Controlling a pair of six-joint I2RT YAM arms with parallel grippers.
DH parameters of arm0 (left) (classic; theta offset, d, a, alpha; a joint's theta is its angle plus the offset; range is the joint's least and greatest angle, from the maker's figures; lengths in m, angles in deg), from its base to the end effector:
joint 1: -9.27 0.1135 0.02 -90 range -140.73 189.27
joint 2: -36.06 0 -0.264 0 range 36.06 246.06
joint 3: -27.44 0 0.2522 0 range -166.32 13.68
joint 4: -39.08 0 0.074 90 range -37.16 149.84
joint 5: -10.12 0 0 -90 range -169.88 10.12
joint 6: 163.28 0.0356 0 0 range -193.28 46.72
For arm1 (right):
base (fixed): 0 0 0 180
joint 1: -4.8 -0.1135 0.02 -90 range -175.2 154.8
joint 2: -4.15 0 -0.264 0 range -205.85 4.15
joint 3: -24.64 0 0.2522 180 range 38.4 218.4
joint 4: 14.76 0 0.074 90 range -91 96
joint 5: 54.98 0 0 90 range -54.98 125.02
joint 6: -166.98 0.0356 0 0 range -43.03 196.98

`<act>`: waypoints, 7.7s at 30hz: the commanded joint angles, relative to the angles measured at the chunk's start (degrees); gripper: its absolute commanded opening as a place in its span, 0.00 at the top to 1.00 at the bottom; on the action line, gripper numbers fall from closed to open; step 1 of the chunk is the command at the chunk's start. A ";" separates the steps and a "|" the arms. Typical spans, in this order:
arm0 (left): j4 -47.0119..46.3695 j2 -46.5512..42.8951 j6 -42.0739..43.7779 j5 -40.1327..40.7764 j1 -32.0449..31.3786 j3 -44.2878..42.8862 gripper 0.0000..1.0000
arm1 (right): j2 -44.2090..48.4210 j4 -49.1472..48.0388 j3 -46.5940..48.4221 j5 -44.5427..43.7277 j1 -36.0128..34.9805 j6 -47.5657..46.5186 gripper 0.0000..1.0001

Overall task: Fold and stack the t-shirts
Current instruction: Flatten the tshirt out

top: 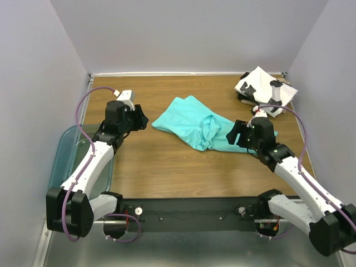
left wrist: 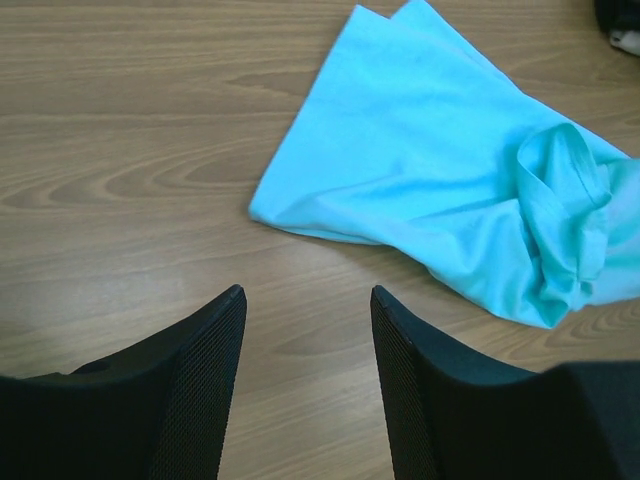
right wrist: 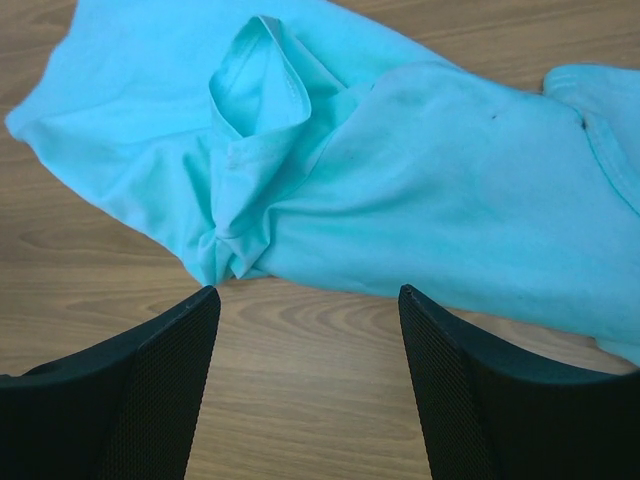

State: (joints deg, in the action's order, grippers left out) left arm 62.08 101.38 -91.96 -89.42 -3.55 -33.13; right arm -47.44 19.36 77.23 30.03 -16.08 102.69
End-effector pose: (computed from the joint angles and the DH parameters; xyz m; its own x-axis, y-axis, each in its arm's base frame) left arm 0.2499 -0.0629 0.2817 -0.5460 -0.1997 -0.8137 0.1974 0.9132 -0.3565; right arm 0.1878 0.0683 0.2650 -0.5845 0.2396 -0.7752 -0.0371 0.9465 0.3205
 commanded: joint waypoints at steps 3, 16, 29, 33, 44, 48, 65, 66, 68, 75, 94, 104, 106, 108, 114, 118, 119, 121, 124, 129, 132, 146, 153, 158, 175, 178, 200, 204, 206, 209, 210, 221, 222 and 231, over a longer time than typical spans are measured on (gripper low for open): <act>0.98 -3.33 -5.56 2.94 0.17 1.18 0.43 | -4.22 -6.11 -3.84 2.79 0.23 -0.23 0.22; -19.78 11.57 -12.27 11.03 -6.96 8.14 0.42 | -23.89 -27.03 -4.64 11.67 0.06 0.04 0.24; -18.91 28.28 -10.59 9.10 -6.87 -1.97 0.40 | -38.22 -32.66 3.27 14.75 -1.09 0.39 0.28; -18.29 30.74 -10.85 13.48 -6.87 -2.76 0.40 | -38.67 -32.66 4.24 14.84 -1.18 0.48 0.29; -17.41 33.38 -10.95 18.94 -6.87 -4.17 0.40 | -37.45 -32.58 4.41 14.58 -1.53 0.65 0.30; -15.92 34.87 -10.59 19.12 -6.87 -6.19 0.42 | -36.65 -32.49 4.94 14.49 -1.70 0.74 0.30; -9.32 37.07 -8.48 19.47 -7.31 -9.09 0.48 | -40.43 -32.31 8.19 16.16 -2.85 0.92 0.30; -7.93 37.16 -8.39 19.39 -7.48 -9.44 0.48 | -40.78 -32.40 8.37 16.24 -2.93 0.83 0.30; -7.48 37.60 -8.22 19.56 -7.83 -9.88 0.50 | -41.22 -32.40 8.63 16.33 -3.20 0.92 0.33; -6.86 38.39 -7.60 17.72 -8.71 -11.20 1.00 | -41.49 -32.31 8.46 16.07 -3.37 0.92 0.58; 12.74 13.97 0.22 13.49 -7.92 -38.72 1.00 | -14.08 -6.83 26.65 1.13 -3.37 -7.87 1.00; 8.26 -4.14 3.91 17.63 -7.84 -14.74 1.00 | 9.82 0.72 13.05 -7.62 -3.37 0.90 0.54; 6.41 -5.72 4.09 15.26 -7.84 -9.74 1.00 | 13.26 1.52 8.40 -12.12 -3.29 2.32 0.40; 5.71 -5.82 4.00 12.02 -7.84 -7.61 1.00 | 16.17 1.70 7.14 -16.69 -3.37 1.71 0.35; 3.95 -4.33 4.35 1.10 -7.92 -2.15 1.00 | 7.23 1.53 8.02 -14.53 -3.37 2.15 0.29; 4.04 -4.06 5.75 3.11 -7.92 -1.80 1.00 | -3.76 -1.37 6.96 -9.09 -3.37 3.02 0.27; 4.21 -4.06 5.84 3.39 -7.92 -1.80 1.00 | -5.34 -3.12 6.53 -7.68 -3.46 3.03 0.27; 4.30 -3.71 5.76 2.69 -7.92 -1.88 1.00 | -8.34 -4.71 4.60 -4.85 -3.64 3.46 0.28; 4.39 -3.79 5.67 2.94 -7.92 -1.71 1.00 | -8.70 -5.95 1.00 -5.63 -4.25 4.25 0.28; 4.30 -3.62 5.58 3.04 -7.92 -1.62 1.00 | -4.75 -5.16 -5.42 -4.42 -4.25 6.80 0.28; 4.39 -2.66 5.67 2.07 -7.92 -1.80 1.00 | -2.20 -4.37 -9.90 -2.22 -4.25 8.73 0.28; 4.39 -0.37 5.67 1.28 -7.92 -1.80 1.00 | -6.06 -4.36 -12.99 1.65 -5.13 11.29 0.41; 4.39 -0.28 5.76 1.19 -7.92 -1.80 1.00 | -7.29 -4.89 -13.08 1.83 -6.27 11.73 0.50; 4.48 0.42 5.58 1.89 -7.92 -1.80 1.00 | -8.78 -5.41 -12.99 4.11 -6.63 10.59 0.59; 7.90 -3.26 5.23 20.26 -4.51 -4.17 1.00 | -3.96 5.73 0.63 -7.82 -6.63 4.52 1.00; 7.90 -4.84 4.88 20.35 0.76 -3.82 1.00 | -2.99 9.25 1.78 -14.93 -6.54 4.87 1.00; 5.27 -2.39 5.23 4.36 6.14 -2.15 1.00 | -6.59 4.96 -4.02 2.44 -7.24 9.70 0.40; 5.27 -2.04 5.32 4.09 6.14 -2.15 1.00 | -6.68 3.55 -4.90 4.64 -10.04 11.02 0.44; 5.27 -1.78 5.40 3.57 6.05 -2.32 1.00 | -6.59 2.24 -5.08 4.64 -14.07 11.99 0.46; 5.27 -1.34 5.49 3.30 6.14 -2.32 1.00 | -8.86 0.74 -4.64 3.07 -19.61 14.44 0.46; 5.27 -1.25 5.49 3.30 6.05 -2.32 1.00 | -9.66 0.21 -4.29 2.71 -20.68 14.45 0.46; 5.27 -0.98 5.76 2.95 6.05 -2.15 1.00 | -25.04 -2.61 0.54 -11.77 -29.39 15.42 0.46; 5.27 -0.98 5.67 2.95 6.05 -2.15 1.00 | -25.31 -2.69 0.72 -12.58 -29.56 15.51 0.46; 5.27 -0.54 5.67 2.42 6.05 -2.06 1.00 | -27.59 -3.22 1.25 -19.00 -29.74 15.42 0.51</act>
State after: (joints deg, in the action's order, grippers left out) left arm 68.33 100.49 -86.76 -85.27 2.20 -35.53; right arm -72.88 17.39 76.77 16.00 -45.41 117.49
